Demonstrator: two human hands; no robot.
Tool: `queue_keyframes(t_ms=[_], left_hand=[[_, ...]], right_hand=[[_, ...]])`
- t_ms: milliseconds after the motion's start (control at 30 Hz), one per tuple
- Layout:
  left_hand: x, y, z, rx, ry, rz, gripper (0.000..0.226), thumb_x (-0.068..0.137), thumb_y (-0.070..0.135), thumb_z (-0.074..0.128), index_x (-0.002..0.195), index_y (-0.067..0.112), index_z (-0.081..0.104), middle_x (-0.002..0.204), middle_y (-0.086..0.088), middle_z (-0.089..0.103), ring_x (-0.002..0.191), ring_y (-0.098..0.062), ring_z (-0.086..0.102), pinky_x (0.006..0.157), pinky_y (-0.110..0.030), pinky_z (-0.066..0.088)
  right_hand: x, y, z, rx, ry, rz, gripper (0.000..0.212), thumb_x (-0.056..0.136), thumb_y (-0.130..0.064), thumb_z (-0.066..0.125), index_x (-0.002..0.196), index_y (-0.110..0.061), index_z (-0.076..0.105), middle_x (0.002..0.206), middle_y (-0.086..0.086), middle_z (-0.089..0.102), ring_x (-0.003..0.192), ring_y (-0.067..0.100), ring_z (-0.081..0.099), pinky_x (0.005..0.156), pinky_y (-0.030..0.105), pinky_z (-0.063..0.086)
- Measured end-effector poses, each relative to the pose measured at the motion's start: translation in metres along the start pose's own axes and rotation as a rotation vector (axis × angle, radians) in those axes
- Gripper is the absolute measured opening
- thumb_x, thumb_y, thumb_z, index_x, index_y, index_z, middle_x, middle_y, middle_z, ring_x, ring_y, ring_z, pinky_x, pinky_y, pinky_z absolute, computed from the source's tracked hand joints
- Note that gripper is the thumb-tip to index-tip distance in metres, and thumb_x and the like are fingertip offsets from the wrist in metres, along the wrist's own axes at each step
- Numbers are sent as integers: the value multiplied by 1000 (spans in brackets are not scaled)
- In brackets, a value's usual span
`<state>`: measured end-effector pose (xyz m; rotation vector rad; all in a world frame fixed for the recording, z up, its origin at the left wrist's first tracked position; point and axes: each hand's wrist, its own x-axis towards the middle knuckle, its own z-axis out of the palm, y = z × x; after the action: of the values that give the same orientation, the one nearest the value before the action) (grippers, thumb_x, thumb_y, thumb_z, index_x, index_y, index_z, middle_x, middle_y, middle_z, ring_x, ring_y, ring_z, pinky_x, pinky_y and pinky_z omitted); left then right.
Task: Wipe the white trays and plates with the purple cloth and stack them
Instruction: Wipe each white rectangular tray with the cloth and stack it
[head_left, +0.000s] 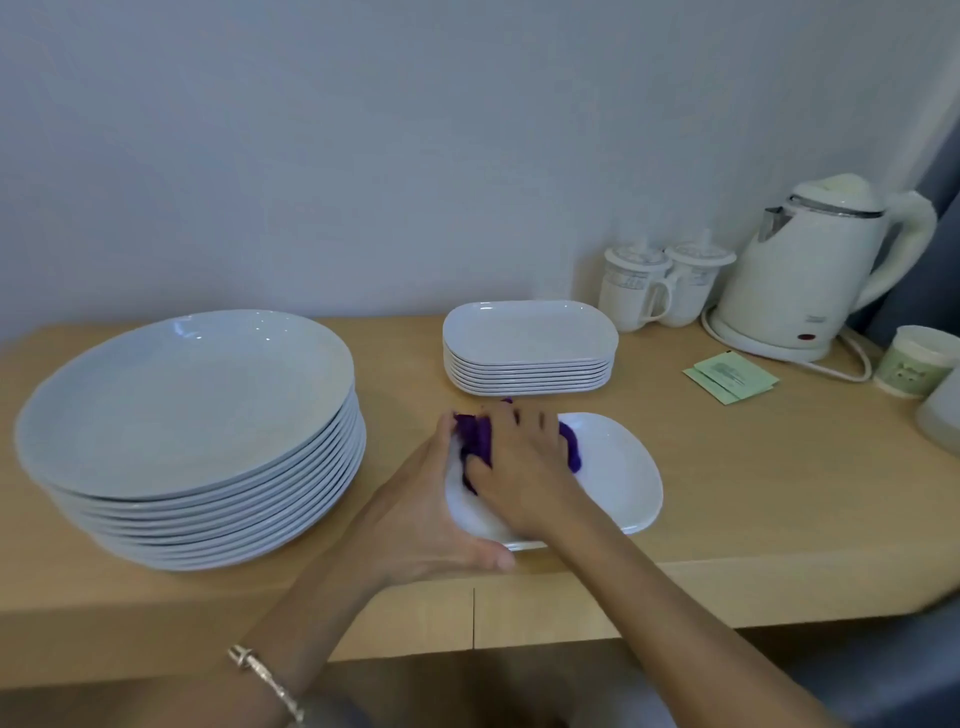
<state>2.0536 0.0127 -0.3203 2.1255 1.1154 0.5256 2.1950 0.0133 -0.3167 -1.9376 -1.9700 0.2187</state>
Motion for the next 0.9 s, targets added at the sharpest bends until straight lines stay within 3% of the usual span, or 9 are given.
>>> queue_keyframes(t_ms=[67, 233, 333, 433, 533, 633, 733, 800, 900], left_hand=[[-1, -4, 1, -6, 19, -66, 156, 34, 66, 84, 145, 39, -22, 143, 37, 10, 131, 14, 21, 105, -16, 32], [-2, -7, 4, 9, 21, -113, 152, 31, 71, 79, 134, 53, -31, 148, 37, 8, 135, 10, 24, 107, -26, 36], [-3, -4, -1, 49, 25, -104, 146, 37, 67, 80, 144, 45, -17, 129, 51, 13, 123, 6, 32, 95, -21, 39], [-5, 4, -3, 47, 14, -71, 121, 43, 58, 82, 133, 57, -1, 107, 57, 20, 103, 15, 36, 89, -23, 44], [-2, 6, -2, 10, 12, -51, 102, 41, 53, 82, 118, 53, 15, 104, 59, 29, 95, 26, 42, 90, -24, 48], [-3, 0, 1, 5, 20, -84, 140, 39, 55, 85, 131, 64, -19, 108, 63, 26, 101, 30, 39, 82, -5, 43], [-3, -7, 1, -2, 17, -119, 153, 34, 64, 83, 142, 46, -24, 136, 50, 14, 118, 21, 34, 95, -15, 41], [-2, -6, 0, 27, 20, -105, 143, 35, 65, 82, 140, 50, -14, 138, 45, 20, 117, 16, 39, 93, -20, 45], [-4, 1, -3, 56, 27, -94, 111, 45, 53, 86, 120, 58, 4, 107, 61, 22, 98, 29, 37, 77, -9, 44]], right_hand=[[-8, -12, 0, 104, -83, -130, 44, 89, -32, 50, 129, -18, 39, 129, 5, 39, 118, 25, 31, 102, 37, 29], [-31, 37, -41, 267, -282, -289, 20, 81, -32, 62, 96, -21, 57, 95, -6, 52, 93, 12, 46, 82, 30, 38], [-30, 78, -59, 52, -194, -97, 32, 86, -33, 60, 115, -22, 54, 115, -6, 48, 110, 14, 40, 95, 27, 34], [-11, 69, -39, -89, -14, 72, 40, 90, -35, 52, 127, -21, 43, 130, 1, 40, 121, 23, 31, 102, 33, 29], [3, 20, -6, -33, -1, 16, 44, 90, -34, 50, 130, -16, 40, 133, 8, 37, 123, 28, 29, 101, 38, 30], [-8, -8, 1, 114, -108, -166, 46, 89, -32, 52, 132, -19, 40, 131, 5, 39, 120, 25, 31, 102, 38, 30], [-23, 15, -21, 288, -257, -286, 27, 82, -34, 60, 107, -25, 53, 107, -5, 51, 102, 14, 44, 90, 33, 40], [-28, 47, -40, 269, -297, -265, 23, 80, -34, 63, 100, -23, 56, 97, -10, 52, 94, 10, 48, 83, 29, 41], [-26, 84, -61, 88, -209, -100, 32, 84, -31, 62, 115, -28, 52, 110, -14, 45, 110, 11, 39, 90, 23, 33]])
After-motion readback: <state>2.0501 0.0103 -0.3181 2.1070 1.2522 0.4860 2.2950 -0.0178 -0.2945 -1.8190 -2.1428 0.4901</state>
